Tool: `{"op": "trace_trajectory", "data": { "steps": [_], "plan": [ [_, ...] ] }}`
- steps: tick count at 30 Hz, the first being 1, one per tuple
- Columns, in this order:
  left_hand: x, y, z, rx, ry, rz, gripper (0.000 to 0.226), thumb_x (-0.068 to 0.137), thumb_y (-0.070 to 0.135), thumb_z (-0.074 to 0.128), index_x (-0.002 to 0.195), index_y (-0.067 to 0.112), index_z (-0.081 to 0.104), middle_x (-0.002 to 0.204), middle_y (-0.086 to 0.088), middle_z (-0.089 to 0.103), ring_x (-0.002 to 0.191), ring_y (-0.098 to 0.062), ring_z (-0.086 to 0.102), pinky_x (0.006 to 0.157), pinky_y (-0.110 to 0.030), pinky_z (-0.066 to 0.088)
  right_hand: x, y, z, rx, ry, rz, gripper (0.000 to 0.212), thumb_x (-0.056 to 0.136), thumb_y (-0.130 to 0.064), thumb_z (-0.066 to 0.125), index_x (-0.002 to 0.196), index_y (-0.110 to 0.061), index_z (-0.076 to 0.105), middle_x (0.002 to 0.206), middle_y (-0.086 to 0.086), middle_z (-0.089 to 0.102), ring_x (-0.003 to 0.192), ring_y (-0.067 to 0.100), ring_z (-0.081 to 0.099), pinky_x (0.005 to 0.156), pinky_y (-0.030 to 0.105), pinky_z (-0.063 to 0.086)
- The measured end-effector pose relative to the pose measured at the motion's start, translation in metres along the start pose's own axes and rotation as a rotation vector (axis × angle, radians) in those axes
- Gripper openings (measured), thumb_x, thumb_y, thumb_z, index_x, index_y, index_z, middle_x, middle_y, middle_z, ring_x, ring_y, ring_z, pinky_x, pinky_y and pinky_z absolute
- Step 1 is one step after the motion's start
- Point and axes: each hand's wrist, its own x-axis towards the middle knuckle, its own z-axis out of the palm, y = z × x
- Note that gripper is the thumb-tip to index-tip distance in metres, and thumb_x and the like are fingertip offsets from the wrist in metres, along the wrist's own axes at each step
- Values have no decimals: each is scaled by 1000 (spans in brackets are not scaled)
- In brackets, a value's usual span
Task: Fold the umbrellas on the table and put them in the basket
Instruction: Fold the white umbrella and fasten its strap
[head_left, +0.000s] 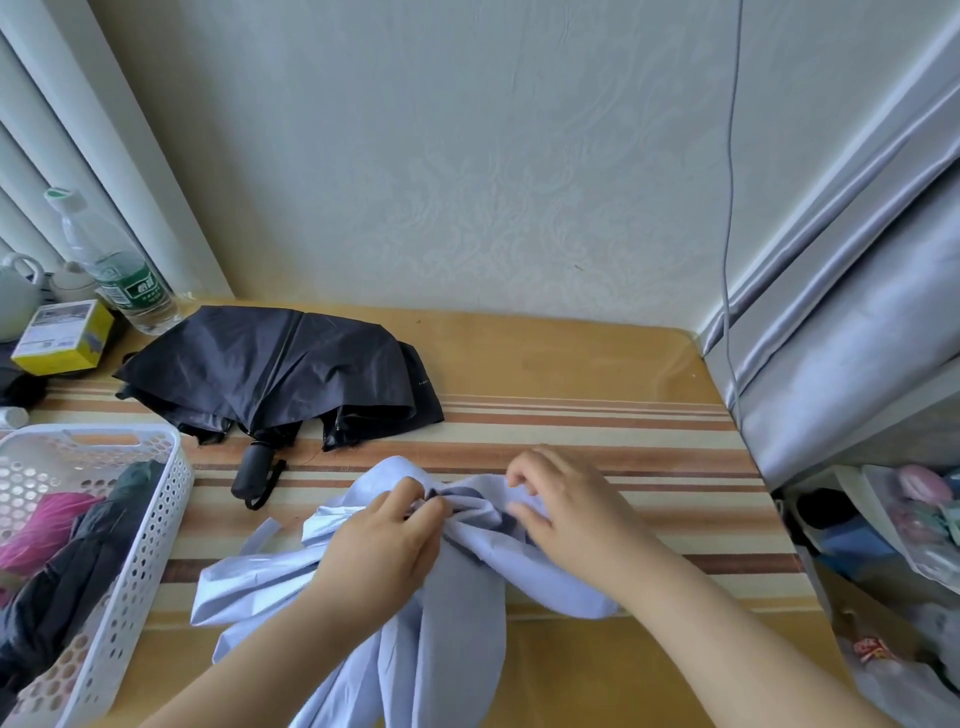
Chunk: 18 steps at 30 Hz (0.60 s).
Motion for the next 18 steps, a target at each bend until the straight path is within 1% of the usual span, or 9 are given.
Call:
{"op": "trace_trajectory", "data": {
  "steps": [1,3,5,7,11,13,14,16,18],
  "plan": [
    [0,6,3,-23,3,13,12,84,22,42,82,17,53,73,-3,50,49,-21,49,31,-22,27,2,-7,4,14,-6,-16,11,94,-23,56,100,-14,58,99,-7,51,91,10,41,75,19,30],
    [-1,13,9,-31,19,34,16,86,23,44,84,16,59,74,-4,50,50,-21,49,33,-25,36,9,-15,11,-12,-54,-11,17,89,-31,58,92,-15,65,93,-2,57,89,15,45,74,26,34],
    [-2,15,9,-25,25,49,15,86,23,45,86,18,59,75,-4,50,50,-20,48,34,-23,35,10,-17,18,-53,-54,4,22,80,-38,53,72,-20,63,73,-5,56,73,15,45,64,27,33],
    [-3,14,9,-15,24,53,11,86,23,45,88,19,56,82,-5,54,51,-19,50,36,-21,31,7,-17,19,-103,-26,24,23,71,-43,47,61,-25,58,61,-10,52,63,14,47,59,22,30],
    [-4,12,12,29,-9,94,19,85,23,46,88,20,65,114,-5,63,63,-19,59,43,-20,37,3,-16,18,-223,-9,-1,23,72,-31,44,54,-22,56,56,-8,48,54,15,51,49,22,24],
    [-4,12,12,30,-9,120,20,86,22,45,93,21,64,108,-2,66,63,-21,60,44,-23,44,0,-16,15,-265,-38,-14,16,63,-23,63,55,-19,50,53,-6,46,47,15,46,44,22,22],
    [-3,11,12,20,6,124,16,86,22,45,95,22,59,98,-1,66,61,-21,58,43,-25,45,-2,-17,15,-286,-63,-8,32,49,-19,75,57,-19,45,49,-6,41,42,16,37,41,22,16],
    [-2,11,11,17,30,131,12,86,22,45,97,23,51,84,1,62,57,-21,54,41,-26,43,-6,-15,16,-323,-100,21,51,28,-14,82,61,-18,43,44,-6,22,38,16,19,41,22,-3],
    [-2,13,11,37,30,151,11,86,23,46,97,23,49,82,2,62,56,-20,52,42,-25,41,-6,-14,15,-365,-115,24,52,36,-18,87,65,-17,44,47,-9,7,37,16,15,46,20,-10]
  ]
}}
